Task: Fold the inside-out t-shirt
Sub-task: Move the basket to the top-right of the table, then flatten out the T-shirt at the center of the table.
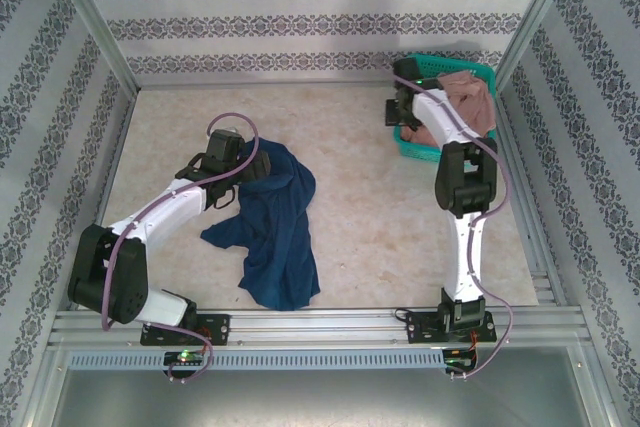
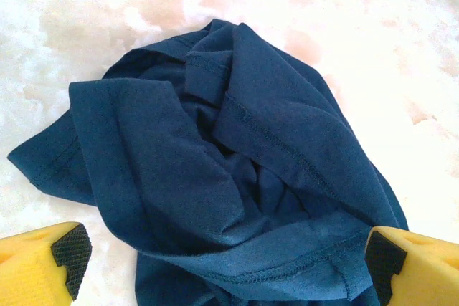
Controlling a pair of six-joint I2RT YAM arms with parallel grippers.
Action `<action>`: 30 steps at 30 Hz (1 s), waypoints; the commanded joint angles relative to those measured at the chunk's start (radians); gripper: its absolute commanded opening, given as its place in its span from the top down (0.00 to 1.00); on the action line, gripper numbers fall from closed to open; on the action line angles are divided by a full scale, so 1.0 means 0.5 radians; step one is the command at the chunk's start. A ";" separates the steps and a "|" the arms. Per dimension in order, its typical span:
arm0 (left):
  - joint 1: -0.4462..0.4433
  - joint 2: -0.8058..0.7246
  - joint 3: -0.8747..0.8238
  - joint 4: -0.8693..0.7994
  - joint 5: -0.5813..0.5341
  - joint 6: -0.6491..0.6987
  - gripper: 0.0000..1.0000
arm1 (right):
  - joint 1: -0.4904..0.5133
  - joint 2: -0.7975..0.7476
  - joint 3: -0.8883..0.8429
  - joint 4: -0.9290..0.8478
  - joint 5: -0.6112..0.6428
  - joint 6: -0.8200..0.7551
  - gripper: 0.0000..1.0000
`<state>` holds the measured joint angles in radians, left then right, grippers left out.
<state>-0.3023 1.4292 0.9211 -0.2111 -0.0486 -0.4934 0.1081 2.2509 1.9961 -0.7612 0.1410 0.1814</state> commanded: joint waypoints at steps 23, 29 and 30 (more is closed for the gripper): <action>0.323 0.045 -0.177 -0.065 0.439 -0.067 0.08 | 1.139 -0.563 -0.838 0.847 -0.941 0.130 0.23; 0.414 0.237 -0.114 0.100 0.516 -0.138 0.08 | 1.173 -0.155 -0.491 0.780 -0.806 0.305 0.42; 0.415 0.275 -0.101 0.121 0.517 -0.147 0.09 | 1.171 -0.120 -0.458 0.777 -0.761 0.303 0.46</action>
<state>-0.0967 1.5318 0.8391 -0.2153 0.1741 -0.5362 0.7067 2.1746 1.7084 -0.3721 -0.2695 0.2783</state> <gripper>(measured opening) 0.911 0.546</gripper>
